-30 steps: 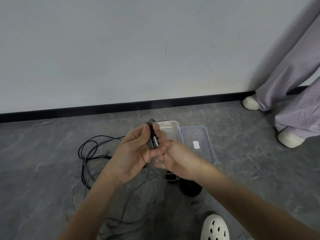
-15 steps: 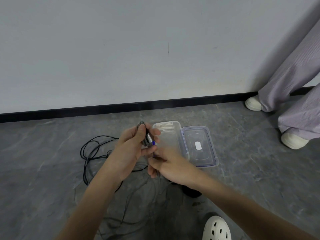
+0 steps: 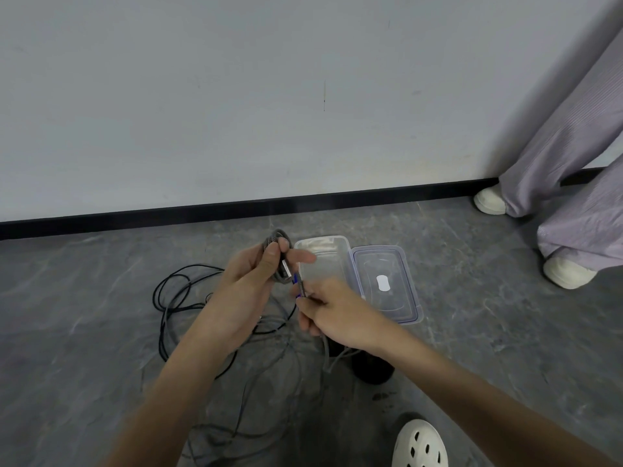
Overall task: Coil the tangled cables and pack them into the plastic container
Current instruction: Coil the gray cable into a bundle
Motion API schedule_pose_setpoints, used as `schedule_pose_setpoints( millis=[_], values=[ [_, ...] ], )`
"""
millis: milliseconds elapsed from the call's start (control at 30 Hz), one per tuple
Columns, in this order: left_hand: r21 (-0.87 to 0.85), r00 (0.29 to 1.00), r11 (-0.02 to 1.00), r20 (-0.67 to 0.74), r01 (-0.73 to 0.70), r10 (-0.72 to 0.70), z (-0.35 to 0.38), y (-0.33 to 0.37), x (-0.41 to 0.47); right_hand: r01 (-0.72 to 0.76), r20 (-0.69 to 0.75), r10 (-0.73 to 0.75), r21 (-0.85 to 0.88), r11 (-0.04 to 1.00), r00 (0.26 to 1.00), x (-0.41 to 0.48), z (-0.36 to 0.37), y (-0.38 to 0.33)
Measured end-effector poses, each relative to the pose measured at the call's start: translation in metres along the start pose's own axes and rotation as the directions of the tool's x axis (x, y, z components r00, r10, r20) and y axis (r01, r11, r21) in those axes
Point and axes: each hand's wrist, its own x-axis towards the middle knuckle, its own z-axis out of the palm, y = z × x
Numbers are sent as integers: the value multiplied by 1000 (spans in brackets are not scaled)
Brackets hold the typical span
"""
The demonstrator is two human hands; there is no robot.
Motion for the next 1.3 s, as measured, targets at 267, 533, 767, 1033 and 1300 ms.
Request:
schedule_pose_setpoints(
  millis=[267, 533, 767, 1033, 1300],
  values=[
    [-109, 993, 993, 107, -41, 53, 1, 2, -1, 47, -51, -47, -13, 999, 998, -4, -1, -6],
    [13, 992, 992, -32, -125, 126, 7, -4, 0, 85, 141, -76, -58, 995, 987, -10, 6, -17],
    [383, 971, 915, -139, -127, 193, -1, -7, 2, 18, 238, -46, 116, 993, 970, -18, 2, -17],
    [605, 982, 789, -62, -103, 176, -16, -6, 5, -29, 68, 24, 72, 997, 997, -15, -19, -17],
    [834, 965, 536, -13, -134, 262, -14, -2, 2, -204, 362, -38, 606, 769, 932, -27, -22, -24]
  ],
)
